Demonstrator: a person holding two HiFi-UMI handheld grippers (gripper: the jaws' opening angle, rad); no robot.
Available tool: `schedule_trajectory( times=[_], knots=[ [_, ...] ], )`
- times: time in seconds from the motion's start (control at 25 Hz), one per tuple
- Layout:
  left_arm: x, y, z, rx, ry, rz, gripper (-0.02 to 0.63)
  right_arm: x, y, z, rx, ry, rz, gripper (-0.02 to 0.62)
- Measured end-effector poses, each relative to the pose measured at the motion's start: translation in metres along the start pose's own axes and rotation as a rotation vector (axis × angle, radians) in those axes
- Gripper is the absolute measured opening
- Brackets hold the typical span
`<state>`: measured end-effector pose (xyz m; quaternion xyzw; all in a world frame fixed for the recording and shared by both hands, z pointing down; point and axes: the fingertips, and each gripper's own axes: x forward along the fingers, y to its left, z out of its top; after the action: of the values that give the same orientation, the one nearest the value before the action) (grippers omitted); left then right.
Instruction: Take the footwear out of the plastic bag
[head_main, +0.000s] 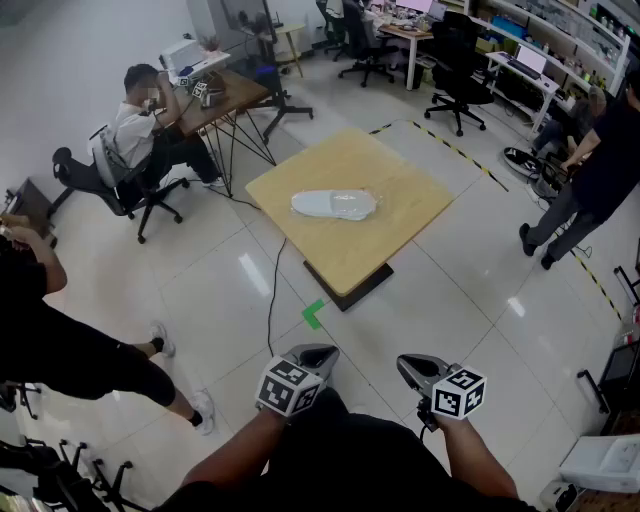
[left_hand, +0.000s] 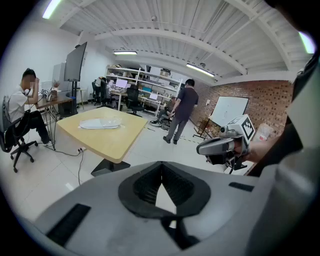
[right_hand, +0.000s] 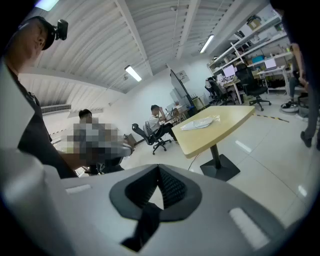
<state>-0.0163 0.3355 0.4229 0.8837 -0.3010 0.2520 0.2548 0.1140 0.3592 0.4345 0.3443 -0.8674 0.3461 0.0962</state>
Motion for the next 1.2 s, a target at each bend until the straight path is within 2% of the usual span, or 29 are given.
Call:
schedule_trajectory(
  times=[0.28, 0.44, 0.56, 0.72, 1.0, 1.2],
  knots=[
    [0.023, 0.072, 0.024, -0.041, -0.019, 0.043, 0.007, 0.041, -0.031, 0.029, -0.015, 0.034, -0.005, 0.002],
    [0.053, 0.121, 0.04, -0.052, -0.01, 0.037, 0.007, 0.073, -0.068, 0.05, -0.012, 0.066, -0.048, 0.002],
    [0.071, 0.173, 0.054, -0.058, 0.001, 0.047, 0.008, 0.106, -0.094, 0.069, -0.007, 0.094, -0.103, 0.002],
    [0.081, 0.247, 0.081, -0.092, -0.032, 0.079, 0.008, 0.141, -0.12, 0.103, 0.009, 0.122, -0.164, 0.002],
    [0.094, 0.385, 0.122, -0.141, -0.049, 0.206, 0.008, 0.191, -0.162, 0.179, -0.003, 0.09, -0.252, 0.002],
    [0.116, 0.43, 0.119, -0.185, -0.016, 0.236, 0.009, 0.211, -0.2, 0.206, -0.004, 0.079, -0.292, 0.002]
  ],
)
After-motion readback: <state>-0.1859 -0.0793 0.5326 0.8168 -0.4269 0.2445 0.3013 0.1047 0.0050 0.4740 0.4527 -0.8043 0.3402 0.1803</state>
